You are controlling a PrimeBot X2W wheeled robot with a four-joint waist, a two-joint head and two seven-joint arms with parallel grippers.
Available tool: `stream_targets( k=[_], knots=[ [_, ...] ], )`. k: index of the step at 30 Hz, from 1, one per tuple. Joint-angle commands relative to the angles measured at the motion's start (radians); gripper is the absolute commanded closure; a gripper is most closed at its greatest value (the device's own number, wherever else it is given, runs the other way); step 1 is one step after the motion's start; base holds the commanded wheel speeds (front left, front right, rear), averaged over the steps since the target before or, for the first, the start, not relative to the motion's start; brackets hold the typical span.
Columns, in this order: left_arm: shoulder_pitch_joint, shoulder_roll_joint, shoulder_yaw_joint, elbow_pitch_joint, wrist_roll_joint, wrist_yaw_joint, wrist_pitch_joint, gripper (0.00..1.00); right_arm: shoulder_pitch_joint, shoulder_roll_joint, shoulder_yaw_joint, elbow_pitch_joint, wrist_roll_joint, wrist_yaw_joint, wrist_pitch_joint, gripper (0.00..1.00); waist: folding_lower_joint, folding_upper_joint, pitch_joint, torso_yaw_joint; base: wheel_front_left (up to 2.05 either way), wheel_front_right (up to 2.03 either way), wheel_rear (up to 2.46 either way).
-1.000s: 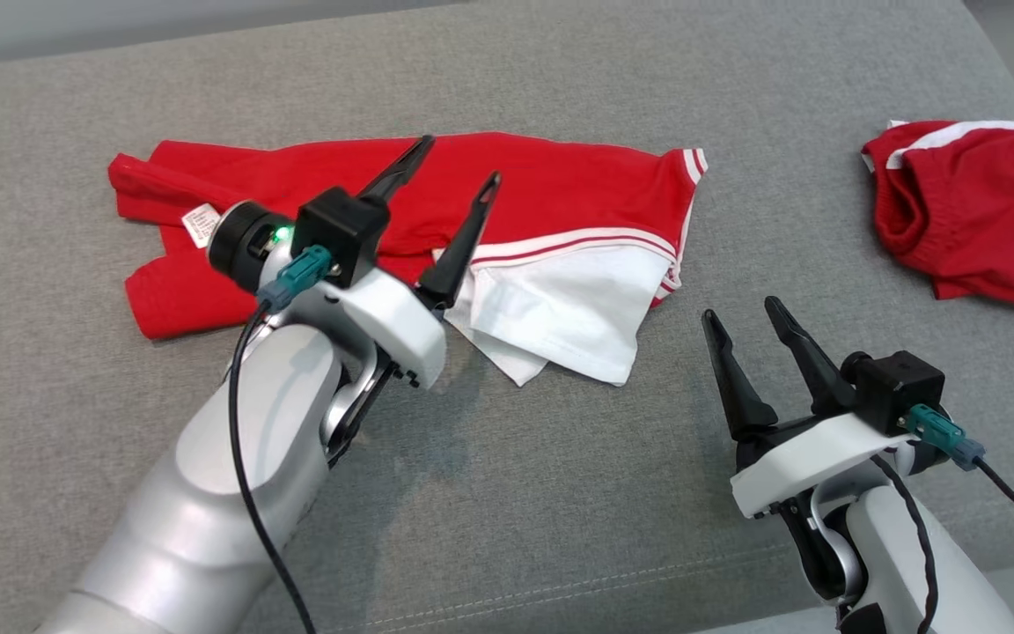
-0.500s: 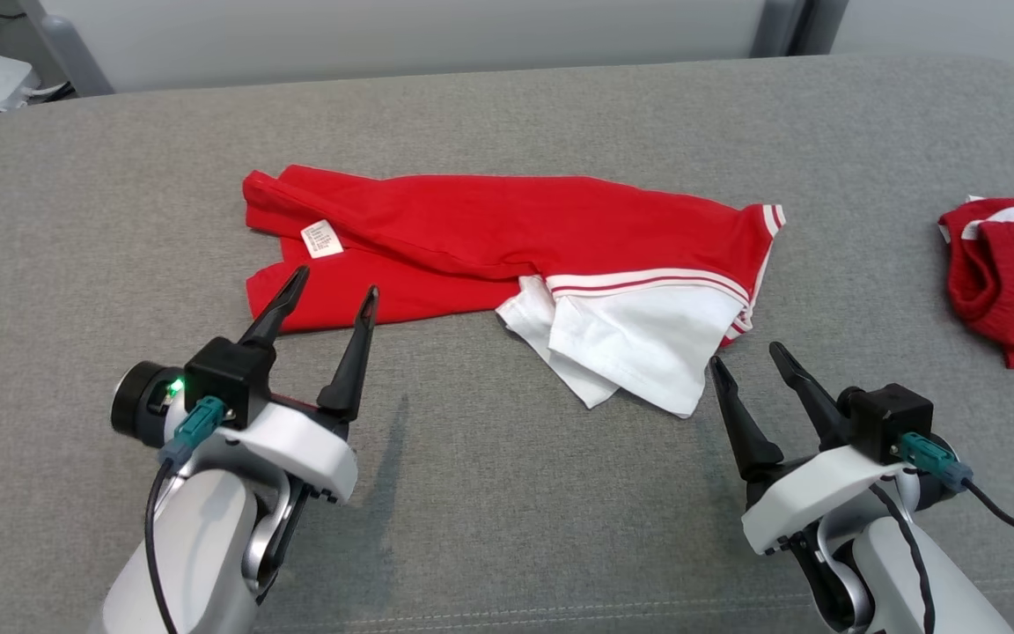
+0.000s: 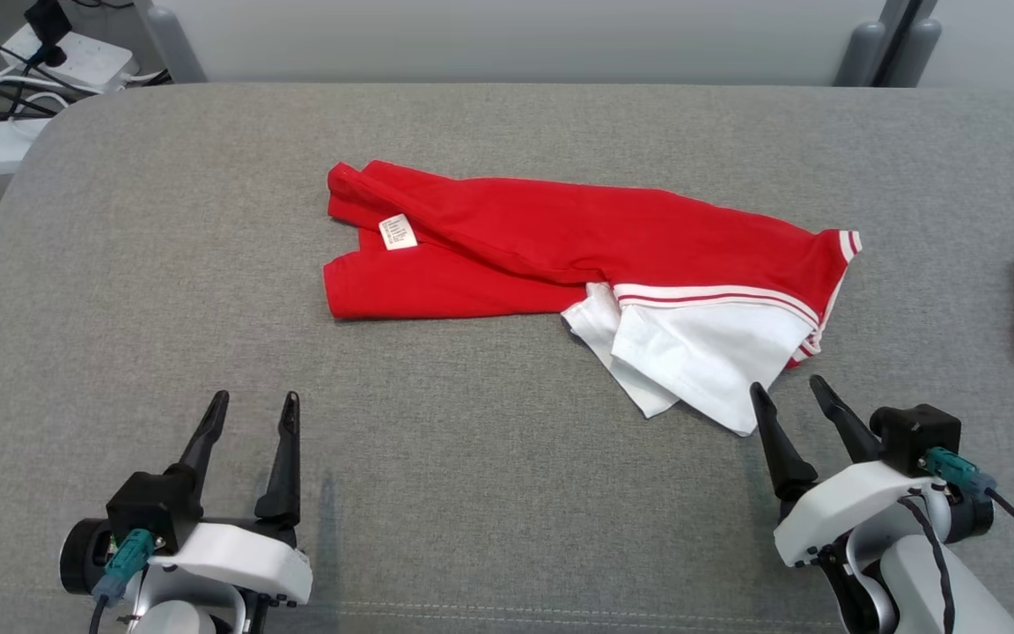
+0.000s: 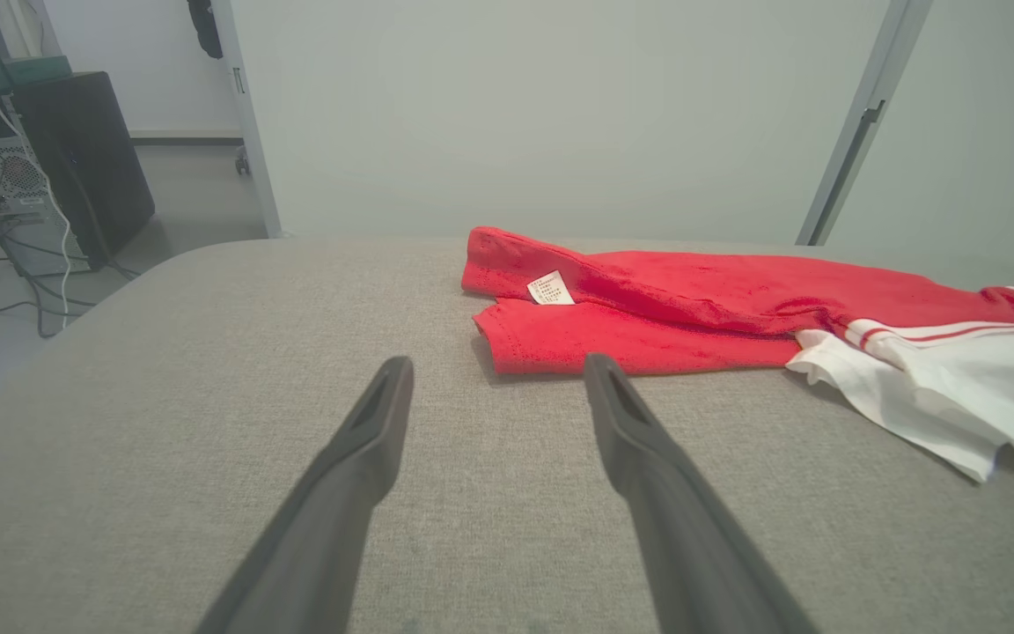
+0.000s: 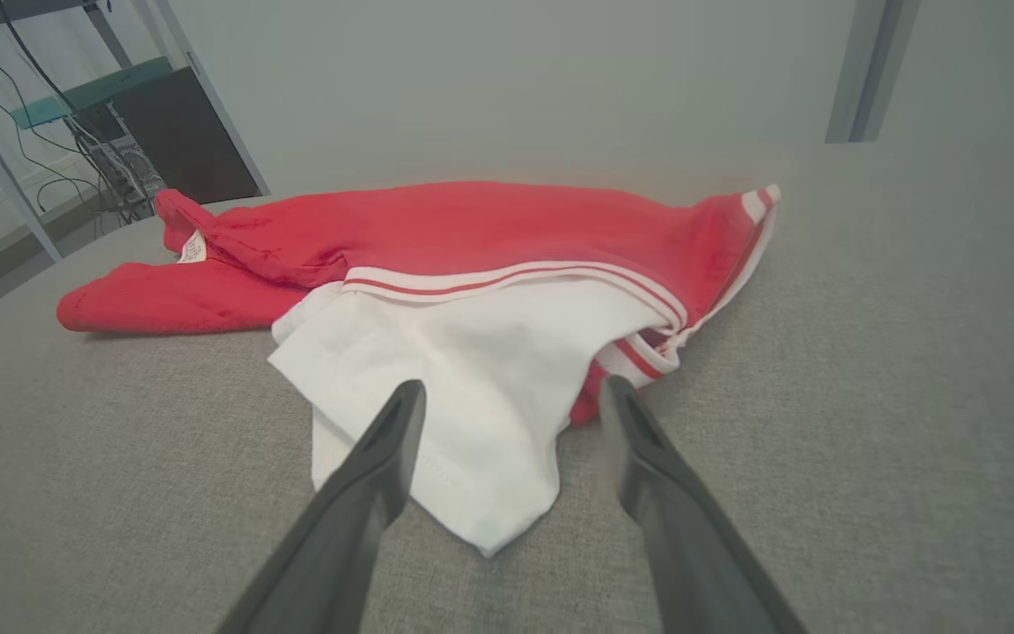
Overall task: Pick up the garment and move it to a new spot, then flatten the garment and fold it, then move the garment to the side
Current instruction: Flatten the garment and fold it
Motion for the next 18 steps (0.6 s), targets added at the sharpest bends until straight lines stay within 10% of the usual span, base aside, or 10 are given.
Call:
stream_targets(
  k=[1, 16, 18],
  knots=[
    [-0.017, 0.006, 0.055, -0.038, 0.015, -0.010, -0.005, 0.00, 0.004, -0.002, 0.004, -0.004, 0.003, 0.004, -0.013, 0.00, 0.0000, 0.0000, 0.010, 0.017, 0.00, 0.00, 0.00],
    [-0.025, -0.065, 0.152, -0.029, 0.090, -0.078, -0.005, 0.00, -0.041, 0.024, -0.031, 0.125, 0.048, 0.004, -0.013, 0.00, 0.0000, 0.0000, 0.056, 0.078, 0.00, 0.00, 0.00],
    [-0.025, -0.069, 0.163, -0.028, 0.095, -0.082, -0.005, 0.00, -0.045, 0.024, -0.023, 0.126, 0.055, 0.004, -0.013, 0.21, 0.0000, 0.0000, 0.061, 0.082, 0.00, 0.00, 0.00]
  ],
)
